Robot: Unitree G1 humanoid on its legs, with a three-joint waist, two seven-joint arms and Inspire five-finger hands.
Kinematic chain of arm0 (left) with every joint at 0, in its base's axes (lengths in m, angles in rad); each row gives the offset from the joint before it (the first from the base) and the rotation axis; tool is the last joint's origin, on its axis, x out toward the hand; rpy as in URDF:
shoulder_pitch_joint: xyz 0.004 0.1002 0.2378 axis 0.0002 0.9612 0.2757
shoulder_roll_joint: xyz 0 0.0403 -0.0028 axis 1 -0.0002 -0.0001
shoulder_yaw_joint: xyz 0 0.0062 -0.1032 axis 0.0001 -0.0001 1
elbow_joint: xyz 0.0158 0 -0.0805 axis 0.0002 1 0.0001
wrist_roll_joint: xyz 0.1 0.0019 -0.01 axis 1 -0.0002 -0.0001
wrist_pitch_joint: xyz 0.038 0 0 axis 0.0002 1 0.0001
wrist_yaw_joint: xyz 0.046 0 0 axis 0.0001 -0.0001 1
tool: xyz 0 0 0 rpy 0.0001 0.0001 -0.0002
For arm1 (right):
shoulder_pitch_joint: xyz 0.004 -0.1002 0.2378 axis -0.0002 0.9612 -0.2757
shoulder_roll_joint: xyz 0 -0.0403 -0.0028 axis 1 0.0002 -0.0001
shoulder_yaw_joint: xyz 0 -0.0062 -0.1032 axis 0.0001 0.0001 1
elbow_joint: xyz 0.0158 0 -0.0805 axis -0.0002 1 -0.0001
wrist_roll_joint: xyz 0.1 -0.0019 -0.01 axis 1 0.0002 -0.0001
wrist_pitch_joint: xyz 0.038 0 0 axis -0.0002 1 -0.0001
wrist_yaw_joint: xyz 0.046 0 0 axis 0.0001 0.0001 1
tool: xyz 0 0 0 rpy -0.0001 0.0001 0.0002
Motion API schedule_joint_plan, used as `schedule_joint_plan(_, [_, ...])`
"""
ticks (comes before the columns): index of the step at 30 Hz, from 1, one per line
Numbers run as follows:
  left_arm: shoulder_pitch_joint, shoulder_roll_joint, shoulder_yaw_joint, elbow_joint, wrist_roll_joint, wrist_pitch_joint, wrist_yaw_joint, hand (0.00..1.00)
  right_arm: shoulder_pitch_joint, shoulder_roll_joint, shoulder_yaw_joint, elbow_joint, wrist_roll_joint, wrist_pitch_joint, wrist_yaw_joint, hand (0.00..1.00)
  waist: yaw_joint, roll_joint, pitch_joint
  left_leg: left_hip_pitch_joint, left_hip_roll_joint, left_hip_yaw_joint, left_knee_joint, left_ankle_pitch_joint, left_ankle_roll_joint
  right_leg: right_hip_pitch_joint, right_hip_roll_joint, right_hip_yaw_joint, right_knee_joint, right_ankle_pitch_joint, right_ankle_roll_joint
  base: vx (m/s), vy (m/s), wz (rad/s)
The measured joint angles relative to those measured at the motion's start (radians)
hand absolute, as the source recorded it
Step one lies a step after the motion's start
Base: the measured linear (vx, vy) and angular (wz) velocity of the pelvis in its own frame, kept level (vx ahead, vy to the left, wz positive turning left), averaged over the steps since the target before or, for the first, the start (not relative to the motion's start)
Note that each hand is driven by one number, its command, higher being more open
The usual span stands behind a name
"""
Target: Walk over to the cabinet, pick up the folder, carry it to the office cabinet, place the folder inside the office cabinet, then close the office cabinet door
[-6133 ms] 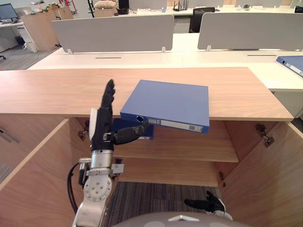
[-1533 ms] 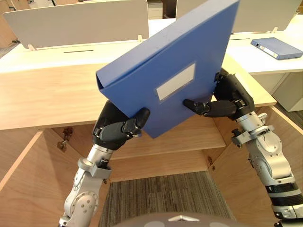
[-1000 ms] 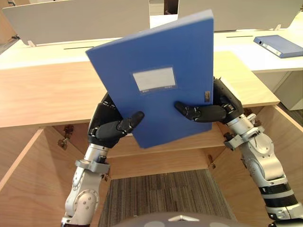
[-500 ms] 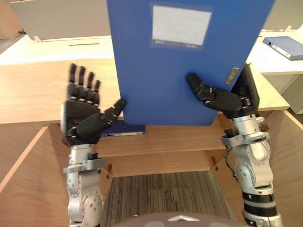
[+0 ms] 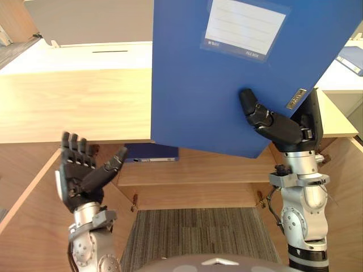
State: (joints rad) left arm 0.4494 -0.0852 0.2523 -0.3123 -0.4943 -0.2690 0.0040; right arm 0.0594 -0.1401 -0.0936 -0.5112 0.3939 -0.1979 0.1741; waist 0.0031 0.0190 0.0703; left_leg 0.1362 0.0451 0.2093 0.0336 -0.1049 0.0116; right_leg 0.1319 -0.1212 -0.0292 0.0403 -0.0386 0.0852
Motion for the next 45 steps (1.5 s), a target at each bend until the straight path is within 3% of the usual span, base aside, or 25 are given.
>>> schedule_joint_plan(9, [0.005, 0.000, -0.016, 0.286, 0.131, 0.080, 0.029, 1.00, 0.048, -0.003, 0.098, -0.003, 0.001, 0.000, 0.023, 0.00, -0.001, -0.012, 0.008, 0.002, 0.000, -0.004, 0.000, 0.000, 0.000, 0.004, 0.000, 0.000, -0.001, 0.000, 0.000, 0.00, -0.004, 0.01])
schedule_joint_plan(27, [-0.071, 0.022, -0.039, 0.768, 0.348, 0.131, 0.040, 1.00, 0.115, -0.026, 0.267, 0.168, -0.003, 0.025, 0.017, 0.00, 0.000, -0.012, 0.009, -0.007, -0.001, 0.009, 0.000, 0.002, -0.002, -0.010, 0.002, 0.005, -0.006, 0.000, 0.000, 0.00, -0.001, -0.01])
schedule_joint_plan(33, [-0.125, 0.064, -0.036, 0.959, 0.375, 0.140, 0.040, 1.00, 0.114, -0.059, 0.340, 0.199, -0.092, 0.025, -0.001, 0.00, 0.004, -0.017, 0.019, -0.052, -0.001, 0.022, 0.007, 0.005, -0.004, -0.055, 0.001, 0.012, -0.012, 0.000, 0.000, 0.00, -0.016, -0.06])
schedule_joint_plan(36, [-0.162, 0.090, -0.036, 1.032, 0.389, 0.141, 0.044, 1.00, 0.103, -0.069, 0.387, 0.231, -0.196, 0.025, -0.024, 0.00, 0.007, -0.020, 0.052, -0.093, 0.003, 0.015, 0.044, 0.002, -0.001, -0.081, 0.002, 0.012, -0.002, 0.000, 0.000, -0.02, -0.018, 0.05])
schedule_joint_plan(38, [-0.218, 0.109, -0.041, 1.066, 0.405, 0.138, 0.052, 1.00, 0.043, -0.084, 0.426, 0.260, -0.251, 0.025, -0.043, 0.00, 0.008, -0.012, 0.107, -0.167, 0.015, 0.006, 0.115, -0.016, -0.002, -0.138, 0.005, 0.012, 0.032, 0.000, 0.000, -0.12, -0.021, 0.04])
schedule_joint_plan(41, [-0.313, 0.131, -0.052, 1.128, 0.418, 0.138, 0.072, 1.00, -0.091, -0.119, 0.501, 0.295, -0.343, 0.023, -0.077, 0.00, 0.009, 0.008, 0.211, -0.322, 0.044, -0.002, 0.263, -0.046, 0.004, -0.277, 0.018, 0.015, 0.142, -0.012, -0.009, -0.19, 0.007, -0.02])
schedule_joint_plan(45, [-0.395, 0.145, -0.053, 1.140, 0.416, 0.124, 0.085, 1.00, -0.215, -0.153, 0.578, 0.325, -0.466, 0.019, -0.109, 0.00, 0.021, 0.014, 0.284, -0.504, 0.061, -0.010, 0.415, -0.077, 0.006, -0.475, 0.015, 0.015, 0.324, -0.069, -0.007, -0.22, -0.001, -0.01])
